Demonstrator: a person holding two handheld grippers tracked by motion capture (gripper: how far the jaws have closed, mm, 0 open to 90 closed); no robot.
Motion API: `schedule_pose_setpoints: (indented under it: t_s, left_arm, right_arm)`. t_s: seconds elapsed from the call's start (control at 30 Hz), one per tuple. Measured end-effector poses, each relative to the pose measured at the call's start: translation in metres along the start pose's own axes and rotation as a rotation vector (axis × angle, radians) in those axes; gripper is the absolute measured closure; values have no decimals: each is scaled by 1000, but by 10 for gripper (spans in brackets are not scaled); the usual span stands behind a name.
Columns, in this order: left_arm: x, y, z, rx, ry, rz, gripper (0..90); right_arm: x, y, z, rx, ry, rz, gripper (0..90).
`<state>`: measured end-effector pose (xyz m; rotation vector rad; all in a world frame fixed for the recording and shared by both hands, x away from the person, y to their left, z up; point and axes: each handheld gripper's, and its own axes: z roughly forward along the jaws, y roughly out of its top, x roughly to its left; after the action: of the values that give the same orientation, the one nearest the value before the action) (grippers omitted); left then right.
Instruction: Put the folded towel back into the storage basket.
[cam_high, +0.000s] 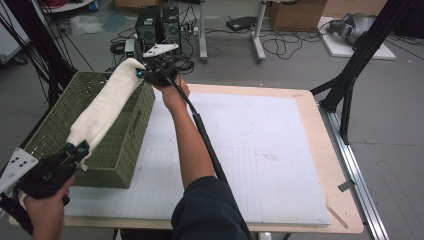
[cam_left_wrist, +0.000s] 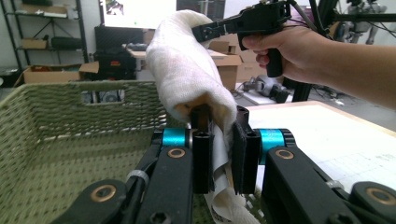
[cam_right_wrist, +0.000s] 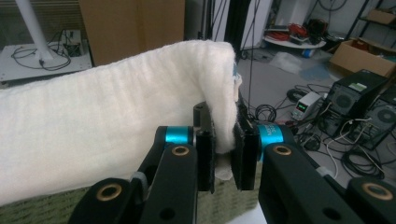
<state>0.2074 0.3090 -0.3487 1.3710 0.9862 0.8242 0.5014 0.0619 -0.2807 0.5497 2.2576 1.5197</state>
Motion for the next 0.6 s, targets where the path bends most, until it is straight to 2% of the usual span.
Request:
schedule_pose_setpoints:
  t_s: [0.23, 0.37, 0.4, 0.43, 0.47, 0.5, 0.53, 0.57, 0.6]
  left_arm:
    - [7, -2, -5, 15, 40, -1, 804]
    - [13, -2, -8, 34, 65, -24, 799]
    - [15, -2, -9, 43, 72, -25, 794]
    - [16, -2, -9, 51, 84, -33, 777]
    - [18, -2, -9, 62, 104, -41, 724]
    - [20, -1, -9, 67, 133, -59, 610]
    - [21, 0, -10, 68, 157, -76, 451]
    - [22, 2, -12, 58, 170, -82, 369]
    - [23, 3, -14, 46, 179, -77, 339]
  right_arm:
    - [9, 1, 23, 14, 6, 8, 821]
    - [17, 3, 39, 45, 11, -11, 823]
    - [18, 4, 44, 50, 16, -12, 816]
    - [20, 5, 48, 63, 15, -8, 771]
    - [22, 6, 52, 73, 4, 5, 694]
    - [22, 7, 55, 61, 5, 10, 644]
    - [22, 8, 56, 50, 4, 34, 581]
    - [21, 8, 57, 42, 2, 44, 542]
    - [20, 8, 57, 40, 4, 60, 524]
